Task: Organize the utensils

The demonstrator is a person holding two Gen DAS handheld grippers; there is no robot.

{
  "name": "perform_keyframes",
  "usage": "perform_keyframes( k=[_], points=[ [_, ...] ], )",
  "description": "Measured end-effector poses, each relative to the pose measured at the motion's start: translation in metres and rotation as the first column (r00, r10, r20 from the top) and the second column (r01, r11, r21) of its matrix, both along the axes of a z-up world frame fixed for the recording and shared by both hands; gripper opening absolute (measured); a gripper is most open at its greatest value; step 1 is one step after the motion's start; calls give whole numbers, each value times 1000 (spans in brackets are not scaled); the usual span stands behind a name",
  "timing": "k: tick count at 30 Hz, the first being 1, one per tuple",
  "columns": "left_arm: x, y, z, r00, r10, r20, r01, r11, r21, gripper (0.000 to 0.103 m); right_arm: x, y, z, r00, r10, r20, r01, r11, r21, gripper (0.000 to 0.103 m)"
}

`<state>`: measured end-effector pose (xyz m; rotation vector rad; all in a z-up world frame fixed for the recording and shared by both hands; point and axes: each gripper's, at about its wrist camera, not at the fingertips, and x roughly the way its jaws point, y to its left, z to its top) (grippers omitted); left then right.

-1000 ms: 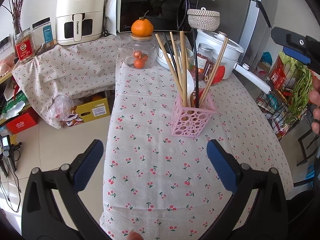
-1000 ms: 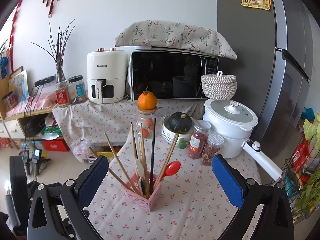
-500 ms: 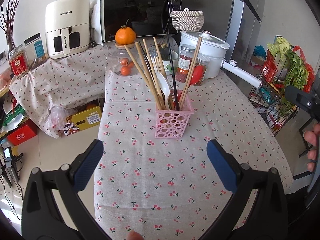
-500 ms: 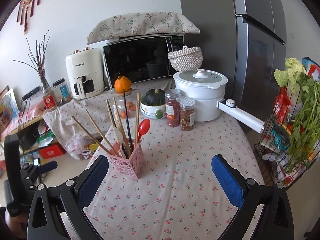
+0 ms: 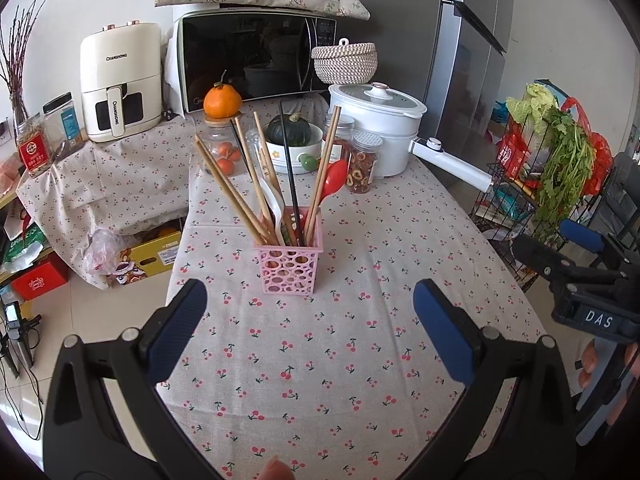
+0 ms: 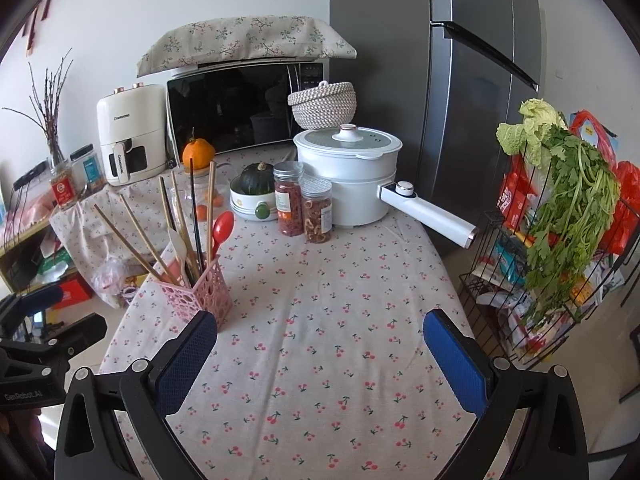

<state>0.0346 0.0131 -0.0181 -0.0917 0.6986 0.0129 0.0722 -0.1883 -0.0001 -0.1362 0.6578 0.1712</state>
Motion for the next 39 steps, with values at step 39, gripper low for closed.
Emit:
perform_keyframes(
  k=[39],
  points=[
    [5, -24, -1, 1000, 17, -22, -17, 1000, -13, 102, 7, -3, -9, 999, -31, -44, 31, 1000, 0, 103]
  ],
)
